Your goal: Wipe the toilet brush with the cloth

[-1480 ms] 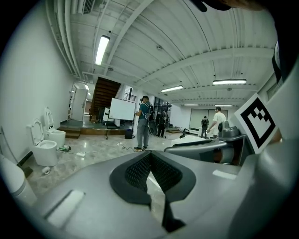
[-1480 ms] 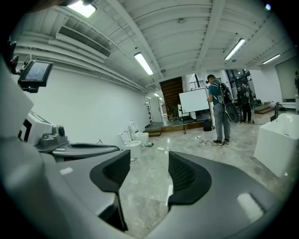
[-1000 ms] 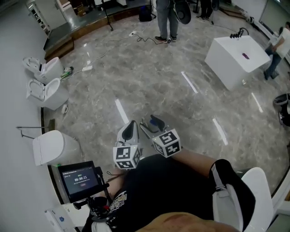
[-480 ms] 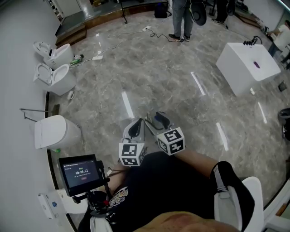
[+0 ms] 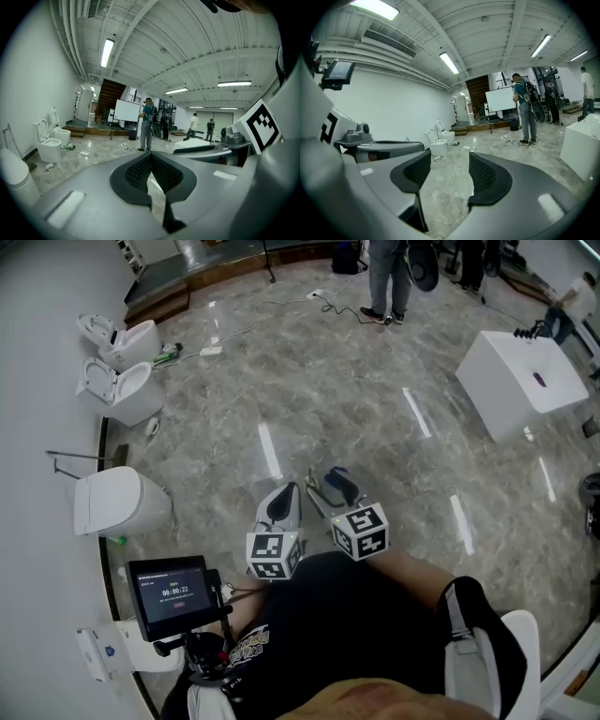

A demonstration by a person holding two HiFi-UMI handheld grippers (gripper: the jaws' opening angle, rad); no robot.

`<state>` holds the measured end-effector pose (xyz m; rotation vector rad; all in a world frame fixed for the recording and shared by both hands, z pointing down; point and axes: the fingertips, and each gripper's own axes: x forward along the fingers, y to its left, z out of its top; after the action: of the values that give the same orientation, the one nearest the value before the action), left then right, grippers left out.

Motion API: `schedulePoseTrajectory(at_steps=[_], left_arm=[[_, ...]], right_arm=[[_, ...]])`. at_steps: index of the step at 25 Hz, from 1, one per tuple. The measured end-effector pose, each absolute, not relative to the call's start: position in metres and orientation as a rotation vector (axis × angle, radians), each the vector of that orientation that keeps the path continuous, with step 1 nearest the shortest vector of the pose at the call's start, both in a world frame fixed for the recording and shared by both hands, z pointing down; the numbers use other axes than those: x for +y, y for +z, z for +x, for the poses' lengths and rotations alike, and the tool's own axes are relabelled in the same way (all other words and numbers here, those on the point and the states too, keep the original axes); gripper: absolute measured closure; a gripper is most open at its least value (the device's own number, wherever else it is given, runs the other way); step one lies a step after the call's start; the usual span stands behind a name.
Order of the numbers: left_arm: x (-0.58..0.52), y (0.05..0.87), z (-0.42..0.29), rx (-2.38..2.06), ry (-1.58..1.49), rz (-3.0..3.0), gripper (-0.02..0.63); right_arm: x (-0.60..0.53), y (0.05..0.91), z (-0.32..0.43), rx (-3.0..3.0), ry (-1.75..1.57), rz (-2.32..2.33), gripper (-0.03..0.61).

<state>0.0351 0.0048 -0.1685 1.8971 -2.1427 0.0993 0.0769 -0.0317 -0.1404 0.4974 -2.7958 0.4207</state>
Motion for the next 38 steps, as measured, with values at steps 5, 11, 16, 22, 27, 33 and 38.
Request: schedulePoseTrajectory(at_steps=[5, 11, 16, 22, 27, 33, 38], left_arm=[[0.006, -0.169, 0.035, -2.146, 0.107, 1.909, 0.604], [0.007, -0.165, 0.032, -2.143, 0.089, 1.901, 0.603], [0.003, -0.166, 0.033, -2.136, 0.087, 1.925, 0.603], [0.011, -0.159, 0.037, -2.116, 0.099, 1.92, 0.603], [0.004, -0.163, 0.04, -2.095, 0.08, 1.933, 0.603], [0.005, -0.161, 0.038, -2.09, 0.075, 1.922, 0.603], [0.001, -0.162, 0.039, -2.088, 0.084, 1.938, 0.603]], right_arm=[[-0.032, -0.139, 0.076, -2.799, 0.427, 0.507, 0.319], [-0.032, -0.141, 0.079, -2.799, 0.432, 0.515, 0.321], [-0.034, -0.142, 0.079, -2.797, 0.434, 0.525, 0.319], [-0.024, -0.136, 0.081, -2.78, 0.444, 0.509, 0.319], [-0.032, -0.137, 0.083, -2.781, 0.461, 0.522, 0.319], [-0.03, -0.137, 0.082, -2.785, 0.452, 0.514, 0.319], [-0.032, -0.14, 0.082, -2.791, 0.447, 0.517, 0.321]])
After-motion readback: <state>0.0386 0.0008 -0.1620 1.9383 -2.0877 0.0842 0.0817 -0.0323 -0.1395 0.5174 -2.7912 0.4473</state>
